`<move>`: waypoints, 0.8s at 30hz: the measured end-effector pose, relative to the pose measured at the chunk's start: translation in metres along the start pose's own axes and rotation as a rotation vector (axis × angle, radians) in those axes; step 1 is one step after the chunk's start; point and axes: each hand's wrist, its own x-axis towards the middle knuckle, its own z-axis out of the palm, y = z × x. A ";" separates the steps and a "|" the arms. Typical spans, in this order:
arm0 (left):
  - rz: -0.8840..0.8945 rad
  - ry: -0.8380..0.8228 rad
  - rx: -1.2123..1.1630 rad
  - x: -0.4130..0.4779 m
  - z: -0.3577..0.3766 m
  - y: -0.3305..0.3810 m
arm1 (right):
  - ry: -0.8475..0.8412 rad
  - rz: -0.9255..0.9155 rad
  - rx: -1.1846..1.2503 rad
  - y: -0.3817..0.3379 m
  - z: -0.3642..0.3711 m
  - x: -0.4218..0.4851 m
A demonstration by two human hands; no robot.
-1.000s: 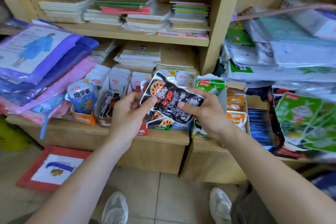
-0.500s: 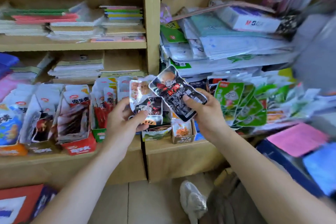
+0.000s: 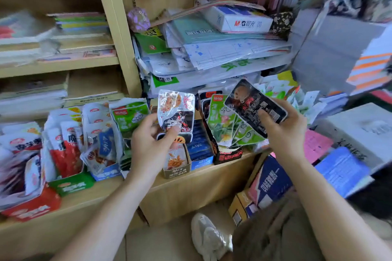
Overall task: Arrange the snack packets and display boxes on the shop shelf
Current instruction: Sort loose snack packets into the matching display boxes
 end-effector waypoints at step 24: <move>0.222 -0.176 0.444 0.031 0.102 -0.042 | 0.030 0.103 0.123 0.025 -0.020 0.016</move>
